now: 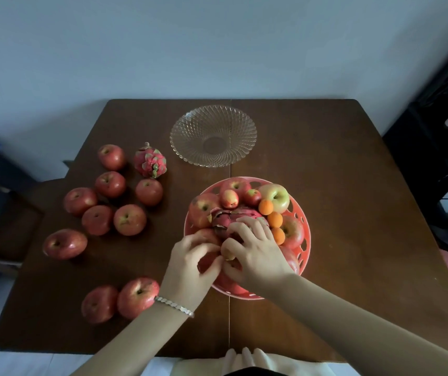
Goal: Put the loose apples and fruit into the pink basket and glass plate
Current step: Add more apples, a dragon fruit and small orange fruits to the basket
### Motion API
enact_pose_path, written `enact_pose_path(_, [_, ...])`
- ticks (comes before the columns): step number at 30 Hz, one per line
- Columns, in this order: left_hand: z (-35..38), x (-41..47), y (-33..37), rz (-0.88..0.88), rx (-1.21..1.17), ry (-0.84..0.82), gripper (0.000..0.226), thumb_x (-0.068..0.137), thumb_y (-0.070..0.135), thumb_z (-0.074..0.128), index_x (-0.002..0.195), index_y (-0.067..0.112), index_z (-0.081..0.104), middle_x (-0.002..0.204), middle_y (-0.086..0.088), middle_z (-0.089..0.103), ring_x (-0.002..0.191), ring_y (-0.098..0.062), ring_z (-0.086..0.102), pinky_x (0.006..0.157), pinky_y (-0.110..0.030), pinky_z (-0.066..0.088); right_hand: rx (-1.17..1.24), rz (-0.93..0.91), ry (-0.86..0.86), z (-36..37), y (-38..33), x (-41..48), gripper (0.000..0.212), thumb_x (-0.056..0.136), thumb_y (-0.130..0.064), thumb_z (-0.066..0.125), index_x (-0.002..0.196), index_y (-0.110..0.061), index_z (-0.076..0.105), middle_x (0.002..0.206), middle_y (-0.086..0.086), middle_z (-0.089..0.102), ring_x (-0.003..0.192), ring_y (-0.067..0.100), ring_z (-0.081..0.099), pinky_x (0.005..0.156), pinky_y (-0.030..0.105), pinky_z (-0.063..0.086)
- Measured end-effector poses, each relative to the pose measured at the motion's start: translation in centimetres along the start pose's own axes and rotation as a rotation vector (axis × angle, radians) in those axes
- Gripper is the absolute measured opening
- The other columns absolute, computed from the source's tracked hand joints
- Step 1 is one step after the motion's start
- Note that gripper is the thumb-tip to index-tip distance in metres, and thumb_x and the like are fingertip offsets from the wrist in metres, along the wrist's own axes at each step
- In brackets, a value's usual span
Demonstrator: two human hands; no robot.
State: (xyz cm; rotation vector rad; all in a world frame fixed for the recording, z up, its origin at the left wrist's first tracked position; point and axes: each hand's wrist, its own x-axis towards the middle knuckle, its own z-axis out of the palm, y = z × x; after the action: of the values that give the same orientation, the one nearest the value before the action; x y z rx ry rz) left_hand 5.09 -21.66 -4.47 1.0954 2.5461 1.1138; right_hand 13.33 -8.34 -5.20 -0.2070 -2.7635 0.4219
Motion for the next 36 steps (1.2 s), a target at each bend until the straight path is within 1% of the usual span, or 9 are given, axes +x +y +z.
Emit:
enact_pose_path(5, [0.6,0.1,0.6,-0.047,-0.030,-0.031,0.039,0.069,0.049,0.060,0.083,0.015,0.073,0.086,0.002,0.068,0.083,-0.013,0.061,0.075,-0.026,0.051,0.117,0.032,-0.093,-0.3,0.9,-0.5,0.024,0.072,-0.030,0.054,0.092,-0.020,0.064,0.106,0.006,0.061,0.112,0.024,0.041,0.094,0.046,0.043])
enact_pose_path(10, [1.3,0.8,1.3,-0.185,-0.074,-0.054,0.027,0.071,0.029,0.077,0.091,0.016,0.066,0.091,0.004,0.067,0.083,-0.011,0.063,0.074,-0.024,0.053,0.244,0.146,-0.089,-2.3,2.4,-1.1,0.038,0.071,-0.026,0.054,0.108,-0.023,0.055,0.112,0.005,0.057,0.114,0.026,0.046,0.095,0.036,0.033])
enact_pose_path(16, [1.7,1.4,0.0,0.245,0.083,-0.073,0.033,0.061,-0.006,0.073,0.090,0.010,0.071,0.094,-0.001,0.068,0.093,-0.008,0.054,0.089,-0.023,0.046,0.294,0.365,-0.043,-3.4,4.1,-2.0,0.028,0.078,-0.020,0.062,0.107,-0.020,0.063,0.120,-0.001,0.051,0.117,0.015,0.035,0.097,0.032,0.034])
enact_pose_path(23, [1.4,1.1,-1.1,0.304,0.058,-0.098,0.037,0.077,0.021,0.057,0.114,0.022,0.059,0.117,0.005,0.056,0.109,-0.007,0.051,0.097,-0.015,0.042,0.399,0.475,-0.052,-4.1,4.2,-2.2,0.032,0.083,-0.022,0.065,0.115,-0.024,0.058,0.118,-0.012,0.040,0.113,0.005,0.029,0.095,0.025,0.028])
enact_pose_path(25, [1.1,0.9,-0.9,0.227,-0.024,-0.023,0.040,0.077,0.028,0.054,0.116,0.022,0.054,0.120,-0.002,0.054,0.114,-0.011,0.048,0.103,-0.012,0.035,0.446,0.560,0.007,-4.3,4.6,-2.2,0.031,0.085,-0.022,0.064,0.115,-0.022,0.057,0.117,-0.010,0.041,0.115,0.008,0.032,0.094,0.026,0.030])
enact_pose_path(27, [0.9,1.1,-0.9,0.051,-0.098,0.093,0.046,0.076,0.034,0.054,0.119,0.016,0.055,0.123,-0.011,0.053,0.119,-0.018,0.046,0.105,-0.024,0.035,0.487,0.716,0.061,-4.2,5.8,-2.3,0.029,0.086,-0.028,0.062,0.113,-0.020,0.056,0.117,-0.006,0.043,0.115,0.013,0.039,0.093,0.030,0.036])
enact_pose_path(31, [-0.3,3.2,0.2,-0.684,-0.380,0.024,0.065,0.087,0.034,0.056,0.143,0.017,0.029,0.152,-0.008,0.017,0.139,-0.024,0.025,0.112,-0.038,0.023,0.635,1.156,-0.005,-3.2,8.5,-2.4,0.050,0.071,-0.063,0.048,0.100,-0.023,0.050,0.115,0.008,0.051,0.095,0.025,0.054,0.077,0.039,0.047])
enact_pose_path(33, [-0.1,3.7,0.0,-0.792,-0.433,-0.032,0.068,0.090,0.033,0.054,0.147,0.019,0.020,0.156,-0.006,0.008,0.140,-0.025,0.024,0.111,-0.039,0.024,0.708,1.278,-0.048,-2.2,9.0,-2.4,0.067,0.068,-0.067,0.043,0.113,-0.018,0.051,0.124,0.015,0.053,0.103,0.029,0.056,0.082,0.041,0.048])
enact_pose_path(36, [1.2,2.1,0.0,-0.812,-0.434,-0.036,0.073,0.089,0.036,0.054,0.148,0.021,0.013,0.157,-0.009,0.003,0.142,-0.027,0.019,0.112,-0.041,0.022,0.768,1.288,-0.027,-1.1,8.2,-2.6,0.064,0.084,-0.053,0.050,0.137,-0.019,0.036,0.135,0.014,0.045,0.119,0.031,0.049,0.096,0.043,0.044])
